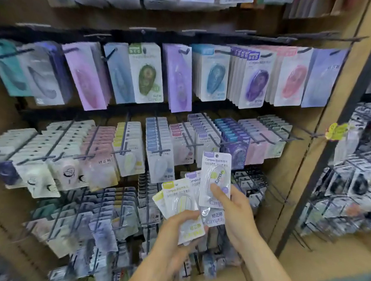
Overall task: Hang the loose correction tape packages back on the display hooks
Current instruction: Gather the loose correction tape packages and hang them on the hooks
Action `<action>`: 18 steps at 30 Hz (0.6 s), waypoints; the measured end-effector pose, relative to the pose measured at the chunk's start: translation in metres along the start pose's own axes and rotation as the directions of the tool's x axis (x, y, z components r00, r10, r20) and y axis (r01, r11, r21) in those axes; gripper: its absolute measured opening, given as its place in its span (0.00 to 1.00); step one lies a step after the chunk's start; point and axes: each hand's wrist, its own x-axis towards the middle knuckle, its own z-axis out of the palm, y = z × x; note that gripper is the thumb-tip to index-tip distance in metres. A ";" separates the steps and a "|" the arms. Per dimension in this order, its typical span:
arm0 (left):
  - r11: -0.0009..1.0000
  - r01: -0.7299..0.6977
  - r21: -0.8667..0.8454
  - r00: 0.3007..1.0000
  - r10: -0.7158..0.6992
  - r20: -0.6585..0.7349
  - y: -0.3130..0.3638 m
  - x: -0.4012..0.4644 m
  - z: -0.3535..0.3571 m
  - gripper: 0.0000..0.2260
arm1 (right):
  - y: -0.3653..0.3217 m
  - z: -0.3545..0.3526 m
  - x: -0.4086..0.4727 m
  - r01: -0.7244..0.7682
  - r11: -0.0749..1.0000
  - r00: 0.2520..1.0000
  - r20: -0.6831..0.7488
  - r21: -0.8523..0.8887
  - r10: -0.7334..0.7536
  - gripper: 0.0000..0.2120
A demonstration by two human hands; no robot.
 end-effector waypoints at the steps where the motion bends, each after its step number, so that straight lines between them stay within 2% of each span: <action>1: 1.000 -0.015 -0.010 1.000 0.015 0.006 0.000 0.003 0.006 0.15 | -0.004 -0.003 0.005 0.005 1.000 1.000 0.003 0.003 -0.005 0.16; 5: 0.998 -0.042 -0.037 0.999 0.042 -0.015 0.002 0.010 0.020 0.16 | -0.014 -0.011 0.021 0.006 1.000 0.999 0.040 -0.007 -0.006 0.15; 13: 0.996 -0.015 -0.085 1.000 0.015 -0.002 -0.002 0.011 0.023 0.08 | -0.019 -0.017 0.028 -0.072 0.997 0.992 0.107 -0.007 0.072 0.14; 18: 0.988 0.001 -0.155 1.000 0.000 0.009 -0.006 0.010 0.029 0.12 | -0.023 -0.021 0.035 -0.071 0.996 0.985 0.152 -0.061 0.080 0.19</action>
